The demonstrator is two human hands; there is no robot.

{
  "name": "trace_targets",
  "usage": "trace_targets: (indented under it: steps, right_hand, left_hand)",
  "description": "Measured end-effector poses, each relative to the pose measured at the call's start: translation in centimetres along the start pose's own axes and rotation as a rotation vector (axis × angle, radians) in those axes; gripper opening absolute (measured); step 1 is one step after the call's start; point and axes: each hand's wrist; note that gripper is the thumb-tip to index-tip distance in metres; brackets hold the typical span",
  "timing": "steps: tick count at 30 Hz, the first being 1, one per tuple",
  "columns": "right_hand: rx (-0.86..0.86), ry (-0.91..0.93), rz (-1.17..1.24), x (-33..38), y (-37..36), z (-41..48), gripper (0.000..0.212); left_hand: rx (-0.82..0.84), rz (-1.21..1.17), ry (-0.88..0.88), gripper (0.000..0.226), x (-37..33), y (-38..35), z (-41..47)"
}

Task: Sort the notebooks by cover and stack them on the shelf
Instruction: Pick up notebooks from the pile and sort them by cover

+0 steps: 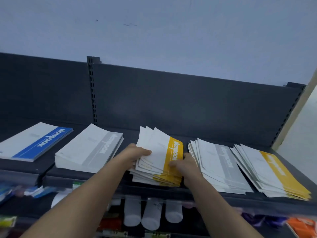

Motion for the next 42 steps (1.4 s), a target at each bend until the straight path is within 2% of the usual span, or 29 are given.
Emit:
trace_targets:
  steps: [2,4,8,12,17,23,29,33,38,42]
  right_hand:
    - [0.006,-0.003,0.083,0.1,0.1,0.1,0.052]
    - [0.017,0.008,0.21,0.5,0.0,0.4,0.058]
    - [0.081,0.15,0.362,2.6,-0.4,0.7,0.05]
    - [0.12,0.332,0.406,3.0,-0.2,0.8,0.045]
    - [0.159,0.345,0.357,0.7,-1.1,0.4,0.044]
    - [0.129,0.404,0.374,1.4,-1.7,-0.4,0.044]
    - [0.151,0.459,0.343,2.2,-2.3,-2.2,0.061]
    - [0.121,0.493,0.366,2.2,-2.5,-2.4,0.057]
    - [0.096,0.435,0.444,2.0,-2.7,-2.6,0.063]
    - [0.162,0.378,0.426,2.8,-2.5,-2.8,0.068]
  left_hand:
    - [-0.029,-0.08,-0.041,0.038,0.1,0.1,-0.1]
    - [-0.063,-0.148,-0.161,0.042,0.4,0.4,0.0]
    - [-0.133,-0.201,-0.449,0.047,0.0,1.6,-0.8]
    - [-0.138,-0.17,-0.596,0.053,-0.5,2.7,-0.9]
    - [-0.139,-0.208,-0.594,0.075,0.9,2.0,-0.4]
    - [-0.207,-0.232,-0.632,0.07,1.2,1.5,-0.5]
    - [-0.049,-0.196,-0.726,0.084,0.5,1.5,-0.8]
    - [-0.033,-0.234,-0.73,0.092,0.5,1.5,-0.8]
    - [0.016,-0.222,-0.731,0.082,0.3,1.2,-0.8]
    - [-0.011,-0.205,-0.659,0.089,0.4,1.4,-0.2]
Point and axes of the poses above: each hand's wrist, its own z-axis towards the middle knuckle, its own y-axis out of the back of the hand, x = y × z, and after that the axes turned 12 degrees about z, right-handed
